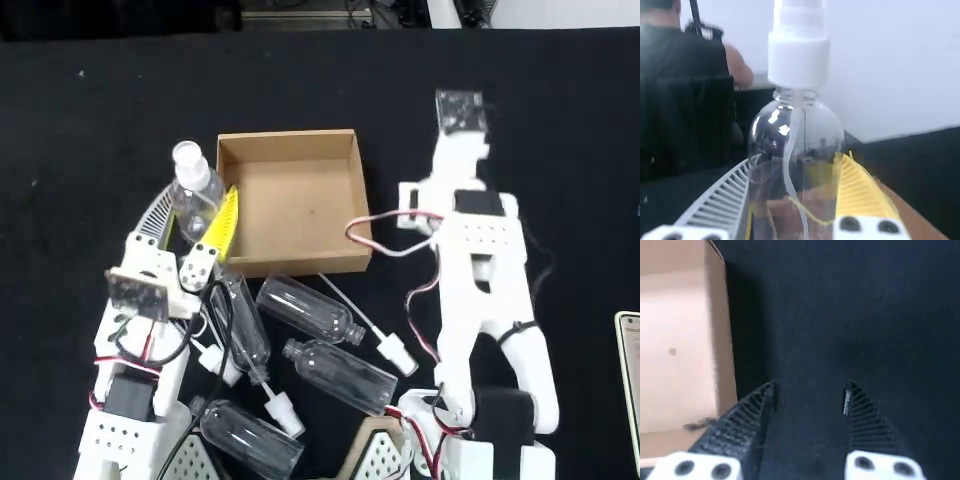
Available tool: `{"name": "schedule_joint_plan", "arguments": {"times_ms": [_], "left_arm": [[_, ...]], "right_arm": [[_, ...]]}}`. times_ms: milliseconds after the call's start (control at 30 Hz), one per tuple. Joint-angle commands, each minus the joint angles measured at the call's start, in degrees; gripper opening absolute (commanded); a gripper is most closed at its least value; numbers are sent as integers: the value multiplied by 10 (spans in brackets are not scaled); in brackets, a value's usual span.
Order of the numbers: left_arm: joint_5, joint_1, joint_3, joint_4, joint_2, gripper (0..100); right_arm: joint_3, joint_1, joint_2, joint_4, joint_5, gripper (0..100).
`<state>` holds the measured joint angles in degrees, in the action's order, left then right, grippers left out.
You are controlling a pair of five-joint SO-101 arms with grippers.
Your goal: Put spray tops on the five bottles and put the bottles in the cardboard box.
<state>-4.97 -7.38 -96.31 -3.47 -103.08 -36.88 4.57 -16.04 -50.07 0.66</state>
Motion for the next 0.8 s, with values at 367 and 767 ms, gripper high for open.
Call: {"name": "schedule_joint_plan", "arguments": {"times_ms": [367,767], "left_arm": [[147,58,139,400,503,43],[150,29,277,652,908,44]], "right_arm": [[-101,42,-34,135,-33,184],[-118,40,-31,171,-33,184]]}}
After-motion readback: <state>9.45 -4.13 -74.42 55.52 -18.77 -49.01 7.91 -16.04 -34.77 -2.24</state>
